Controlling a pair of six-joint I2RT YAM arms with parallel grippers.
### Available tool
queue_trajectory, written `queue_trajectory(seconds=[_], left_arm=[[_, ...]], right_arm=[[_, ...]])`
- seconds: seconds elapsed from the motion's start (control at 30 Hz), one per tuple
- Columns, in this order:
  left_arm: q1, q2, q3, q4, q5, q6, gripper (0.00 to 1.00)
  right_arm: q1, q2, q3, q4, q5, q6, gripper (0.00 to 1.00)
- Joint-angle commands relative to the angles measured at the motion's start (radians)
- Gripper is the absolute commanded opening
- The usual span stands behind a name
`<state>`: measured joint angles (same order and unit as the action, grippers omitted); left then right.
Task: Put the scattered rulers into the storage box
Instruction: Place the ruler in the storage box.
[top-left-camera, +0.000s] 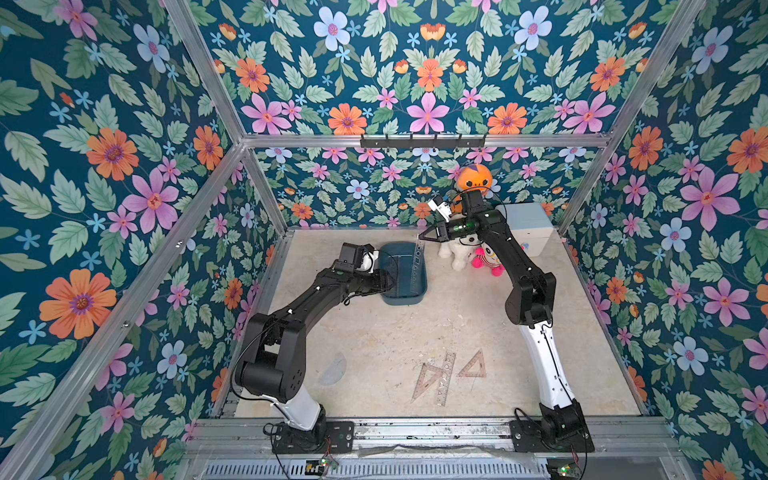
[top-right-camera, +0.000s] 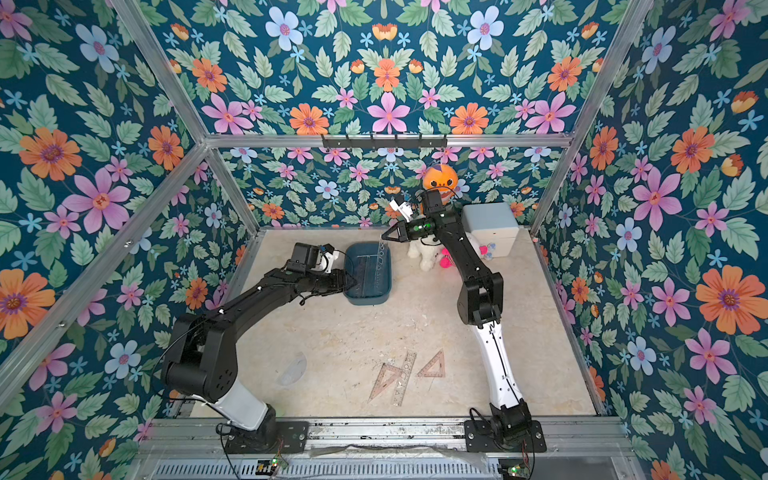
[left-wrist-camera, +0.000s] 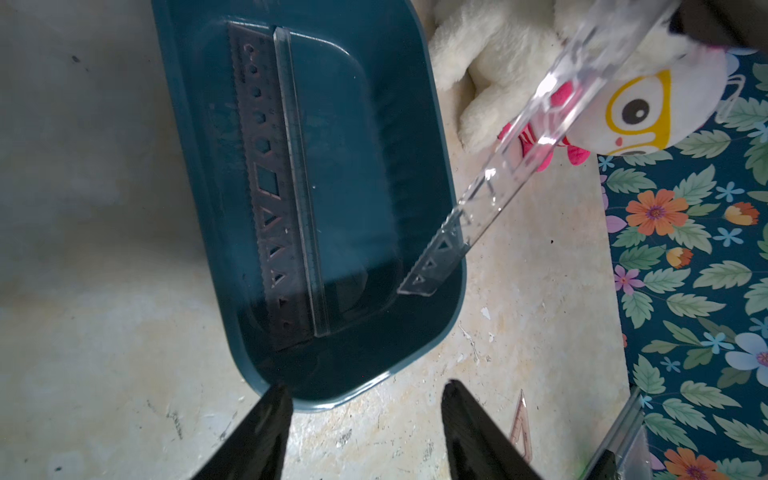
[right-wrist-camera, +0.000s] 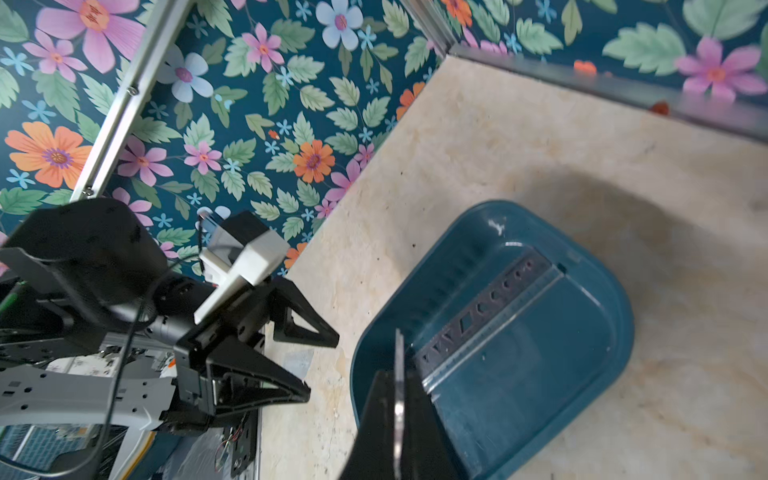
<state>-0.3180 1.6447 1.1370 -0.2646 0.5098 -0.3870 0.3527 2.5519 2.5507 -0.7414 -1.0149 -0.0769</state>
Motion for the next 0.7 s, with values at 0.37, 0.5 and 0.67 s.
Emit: queue_trajectory(seconds=[0.37, 0.5, 0.67], left_arm=[[0.010, 0.043, 0.000, 0.023, 0.010, 0.011, 0.63], [0.012, 0.048, -0.002, 0.028, 0.015, 0.011, 0.63], [0.015, 0.056, -0.003, 0.032, 0.017, 0.009, 0.63]], right_arm=[[0.042, 0.036, -0.068, -0.037, -0.023, -0.105, 0.00], [0.043, 0.055, -0.061, -0.024, -0.018, -0.090, 0.05], [0.040, 0.066, -0.056, 0.001, -0.004, -0.074, 0.23]])
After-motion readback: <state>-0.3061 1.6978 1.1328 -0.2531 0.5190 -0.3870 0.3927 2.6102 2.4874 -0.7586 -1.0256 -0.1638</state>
